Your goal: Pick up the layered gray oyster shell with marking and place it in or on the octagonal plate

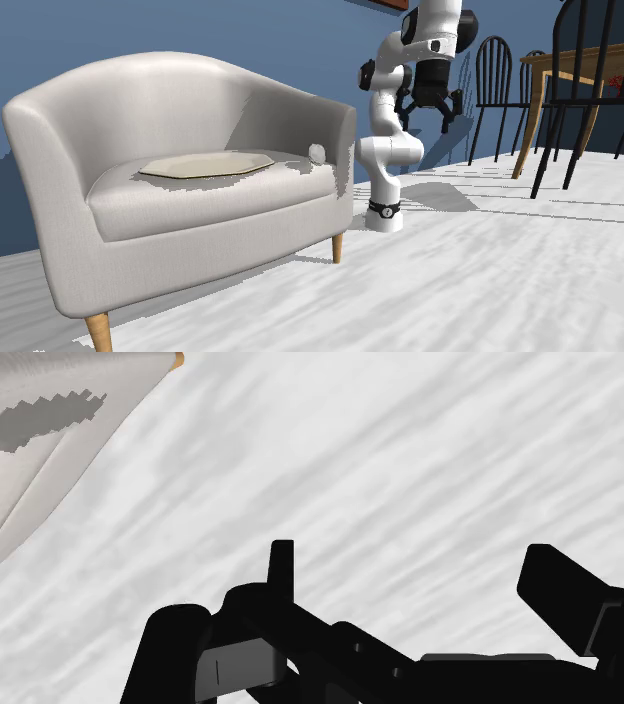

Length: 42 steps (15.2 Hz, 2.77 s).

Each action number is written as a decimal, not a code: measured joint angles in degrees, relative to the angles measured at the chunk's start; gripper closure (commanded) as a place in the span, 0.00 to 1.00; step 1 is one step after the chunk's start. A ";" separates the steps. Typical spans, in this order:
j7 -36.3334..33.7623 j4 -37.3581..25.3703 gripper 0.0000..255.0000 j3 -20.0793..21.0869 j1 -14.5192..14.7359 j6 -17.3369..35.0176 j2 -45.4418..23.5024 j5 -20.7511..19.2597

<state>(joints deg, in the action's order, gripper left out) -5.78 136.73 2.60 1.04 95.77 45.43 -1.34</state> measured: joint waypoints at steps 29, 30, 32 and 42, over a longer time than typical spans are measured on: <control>20.39 -10.41 0.00 -15.54 -10.32 4.35 -23.22 -22.30; 20.40 -10.11 0.00 -15.63 -10.38 4.61 -23.17 -22.38; 20.41 -9.87 0.00 -15.72 -10.42 4.91 -23.19 -22.44; 20.41 -9.96 1.00 -15.69 -10.41 5.07 -23.05 -22.49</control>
<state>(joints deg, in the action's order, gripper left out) 14.63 126.77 -13.09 -9.36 100.83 22.38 -23.83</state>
